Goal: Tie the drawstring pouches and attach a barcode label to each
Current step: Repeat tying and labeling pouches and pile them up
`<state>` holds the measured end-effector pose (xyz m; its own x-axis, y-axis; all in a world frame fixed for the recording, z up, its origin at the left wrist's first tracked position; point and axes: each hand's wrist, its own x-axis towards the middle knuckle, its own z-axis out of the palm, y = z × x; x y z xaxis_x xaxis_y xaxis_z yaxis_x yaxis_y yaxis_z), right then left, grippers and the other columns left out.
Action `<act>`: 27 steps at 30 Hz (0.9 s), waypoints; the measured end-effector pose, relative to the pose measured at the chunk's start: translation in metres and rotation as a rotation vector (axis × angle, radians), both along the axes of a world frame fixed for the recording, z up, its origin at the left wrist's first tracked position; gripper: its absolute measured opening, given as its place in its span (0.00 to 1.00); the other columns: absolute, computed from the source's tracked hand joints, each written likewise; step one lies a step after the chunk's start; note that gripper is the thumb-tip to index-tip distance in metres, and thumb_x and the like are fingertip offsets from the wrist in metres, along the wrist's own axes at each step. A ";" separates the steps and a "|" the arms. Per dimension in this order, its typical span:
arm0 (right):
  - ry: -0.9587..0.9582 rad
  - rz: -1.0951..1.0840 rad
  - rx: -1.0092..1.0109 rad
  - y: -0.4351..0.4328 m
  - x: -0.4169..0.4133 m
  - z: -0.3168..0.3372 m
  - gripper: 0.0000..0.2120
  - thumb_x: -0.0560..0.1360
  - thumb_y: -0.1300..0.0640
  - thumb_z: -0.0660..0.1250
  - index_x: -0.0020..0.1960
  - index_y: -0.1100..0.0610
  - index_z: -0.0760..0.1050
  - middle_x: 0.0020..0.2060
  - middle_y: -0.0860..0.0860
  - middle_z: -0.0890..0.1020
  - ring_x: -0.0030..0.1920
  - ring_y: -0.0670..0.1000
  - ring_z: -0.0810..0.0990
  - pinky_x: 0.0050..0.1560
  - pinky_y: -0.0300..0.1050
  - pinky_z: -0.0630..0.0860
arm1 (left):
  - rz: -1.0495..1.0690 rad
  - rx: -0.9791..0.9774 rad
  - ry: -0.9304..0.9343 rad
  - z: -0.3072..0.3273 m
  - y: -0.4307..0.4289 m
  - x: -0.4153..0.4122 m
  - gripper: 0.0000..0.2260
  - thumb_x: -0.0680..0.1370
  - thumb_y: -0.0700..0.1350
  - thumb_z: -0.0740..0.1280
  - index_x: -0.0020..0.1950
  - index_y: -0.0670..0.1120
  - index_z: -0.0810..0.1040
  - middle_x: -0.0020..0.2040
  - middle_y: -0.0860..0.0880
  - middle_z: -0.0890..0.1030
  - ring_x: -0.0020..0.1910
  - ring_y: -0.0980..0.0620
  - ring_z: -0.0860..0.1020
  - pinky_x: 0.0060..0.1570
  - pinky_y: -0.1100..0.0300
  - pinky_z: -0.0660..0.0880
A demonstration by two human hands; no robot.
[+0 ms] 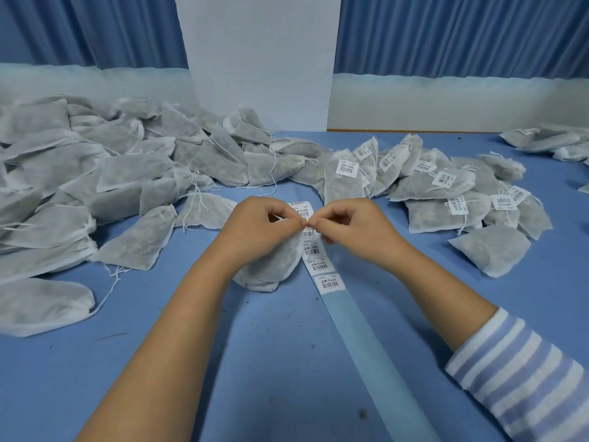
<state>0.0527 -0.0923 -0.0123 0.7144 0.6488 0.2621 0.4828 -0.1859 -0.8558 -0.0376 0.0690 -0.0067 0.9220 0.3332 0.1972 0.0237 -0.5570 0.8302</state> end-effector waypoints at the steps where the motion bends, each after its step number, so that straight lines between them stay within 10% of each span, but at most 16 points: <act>1: 0.097 0.011 0.008 -0.001 0.002 0.001 0.07 0.75 0.60 0.71 0.39 0.53 0.84 0.31 0.48 0.81 0.33 0.44 0.77 0.38 0.36 0.76 | 0.001 0.010 -0.012 0.000 0.001 0.000 0.08 0.74 0.49 0.73 0.35 0.56 0.84 0.36 0.56 0.83 0.35 0.63 0.75 0.35 0.72 0.68; 9: 0.394 0.082 0.048 -0.002 0.006 0.002 0.05 0.76 0.59 0.70 0.45 0.60 0.83 0.33 0.48 0.80 0.33 0.44 0.78 0.37 0.35 0.76 | -0.082 -0.002 -0.108 -0.001 -0.001 0.000 0.07 0.77 0.43 0.72 0.43 0.55 0.84 0.42 0.60 0.85 0.47 0.63 0.81 0.51 0.68 0.73; 18: 0.113 0.046 0.028 0.002 -0.003 0.003 0.08 0.77 0.59 0.69 0.41 0.52 0.83 0.32 0.44 0.81 0.33 0.41 0.79 0.36 0.33 0.76 | -0.043 -0.045 0.012 0.001 0.000 0.000 0.08 0.79 0.45 0.66 0.42 0.49 0.81 0.32 0.61 0.77 0.32 0.67 0.72 0.35 0.75 0.67; 27: -0.048 0.003 0.076 0.003 -0.006 0.001 0.06 0.77 0.62 0.69 0.45 0.52 0.81 0.37 0.46 0.82 0.36 0.43 0.78 0.45 0.46 0.79 | -0.065 -0.250 0.115 0.005 -0.004 -0.001 0.10 0.67 0.55 0.66 0.39 0.55 0.85 0.42 0.54 0.82 0.49 0.55 0.77 0.55 0.57 0.70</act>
